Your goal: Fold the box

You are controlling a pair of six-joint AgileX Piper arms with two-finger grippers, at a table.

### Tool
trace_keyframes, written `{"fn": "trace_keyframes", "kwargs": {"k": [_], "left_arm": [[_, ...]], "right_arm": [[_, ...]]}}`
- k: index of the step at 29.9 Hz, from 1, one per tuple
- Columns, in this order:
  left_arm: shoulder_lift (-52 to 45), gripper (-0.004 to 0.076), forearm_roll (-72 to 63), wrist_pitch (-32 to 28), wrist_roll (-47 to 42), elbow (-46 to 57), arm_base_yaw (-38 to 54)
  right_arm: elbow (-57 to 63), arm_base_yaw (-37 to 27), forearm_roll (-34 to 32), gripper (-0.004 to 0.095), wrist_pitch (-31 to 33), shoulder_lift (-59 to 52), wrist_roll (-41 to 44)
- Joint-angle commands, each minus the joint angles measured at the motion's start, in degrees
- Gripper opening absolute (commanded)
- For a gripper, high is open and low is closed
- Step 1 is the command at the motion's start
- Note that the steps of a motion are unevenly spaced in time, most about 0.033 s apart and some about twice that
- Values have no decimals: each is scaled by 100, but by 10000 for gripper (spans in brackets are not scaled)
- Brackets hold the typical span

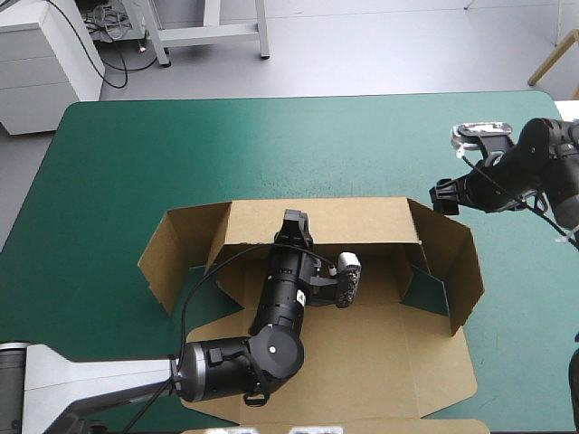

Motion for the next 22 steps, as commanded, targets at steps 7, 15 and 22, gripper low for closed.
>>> {"fn": "trace_keyframes", "kwargs": {"k": [7, 15, 22], "left_arm": [[-229, -10, 367, 304, -26, -136, -33], [-229, -10, 321, 312, -26, -136, -33], [-229, -10, 321, 325, -26, -136, -33]], "right_arm": [[681, -57, 155, 783, -111, -844, -46], [1558, -57, 449, 783, -583, -1594, -195], [2597, -57, 854, 783, -1189, -2256, -488]]}}
